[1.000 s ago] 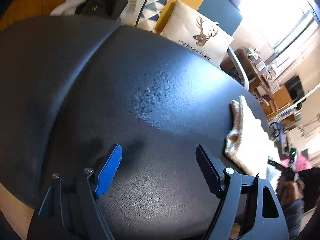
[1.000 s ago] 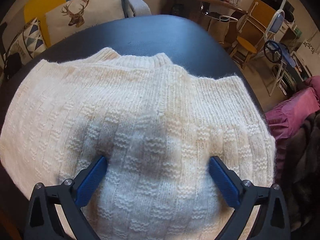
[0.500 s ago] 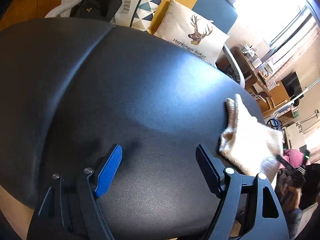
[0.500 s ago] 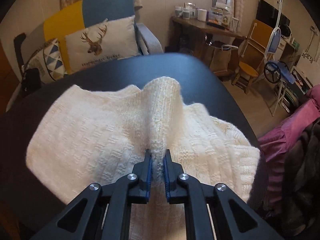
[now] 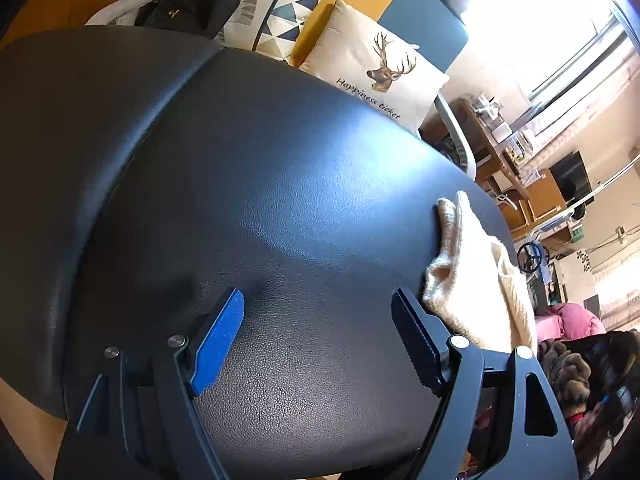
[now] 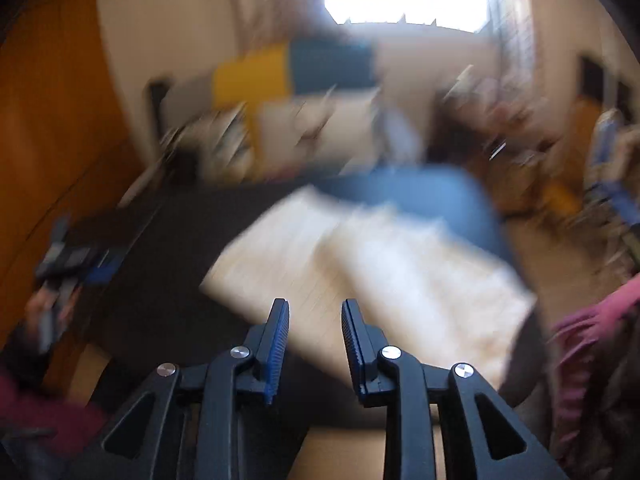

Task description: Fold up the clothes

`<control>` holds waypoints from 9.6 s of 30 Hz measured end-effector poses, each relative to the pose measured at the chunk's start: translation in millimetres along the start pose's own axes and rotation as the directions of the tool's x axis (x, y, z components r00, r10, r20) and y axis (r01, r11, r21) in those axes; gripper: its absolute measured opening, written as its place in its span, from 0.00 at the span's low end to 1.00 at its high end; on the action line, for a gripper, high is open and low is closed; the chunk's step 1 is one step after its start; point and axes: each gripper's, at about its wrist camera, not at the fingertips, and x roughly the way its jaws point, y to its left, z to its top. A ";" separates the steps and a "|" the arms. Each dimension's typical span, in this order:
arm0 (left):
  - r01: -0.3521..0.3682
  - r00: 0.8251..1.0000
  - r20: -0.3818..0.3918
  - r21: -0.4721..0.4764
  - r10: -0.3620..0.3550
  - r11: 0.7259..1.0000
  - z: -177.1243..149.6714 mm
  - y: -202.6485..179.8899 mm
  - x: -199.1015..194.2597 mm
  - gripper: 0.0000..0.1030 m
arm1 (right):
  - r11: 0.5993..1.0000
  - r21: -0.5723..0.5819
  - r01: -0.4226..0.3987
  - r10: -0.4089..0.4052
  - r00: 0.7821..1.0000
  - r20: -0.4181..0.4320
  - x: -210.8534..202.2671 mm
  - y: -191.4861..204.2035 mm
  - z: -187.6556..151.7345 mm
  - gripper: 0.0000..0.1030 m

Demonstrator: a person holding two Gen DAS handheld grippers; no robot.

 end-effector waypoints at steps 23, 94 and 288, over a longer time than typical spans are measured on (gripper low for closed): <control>0.007 0.999 0.048 -0.021 -0.006 1.000 -1.2 16.6 -16.4 0.77 | 0.974 -0.123 -0.188 0.106 0.865 -0.490 137.6 15.6 9.7 0.10; 0.009 0.995 0.098 -0.153 0.006 0.988 -4.2 60.7 -42.8 0.77 | 0.799 0.582 -0.151 0.303 0.937 -0.173 239.6 -7.6 -17.6 0.33; -0.160 0.963 -0.122 0.452 0.238 0.878 47.9 -71.0 123.8 0.25 | 0.971 0.234 -0.044 0.117 0.944 -0.307 242.6 25.7 12.5 0.49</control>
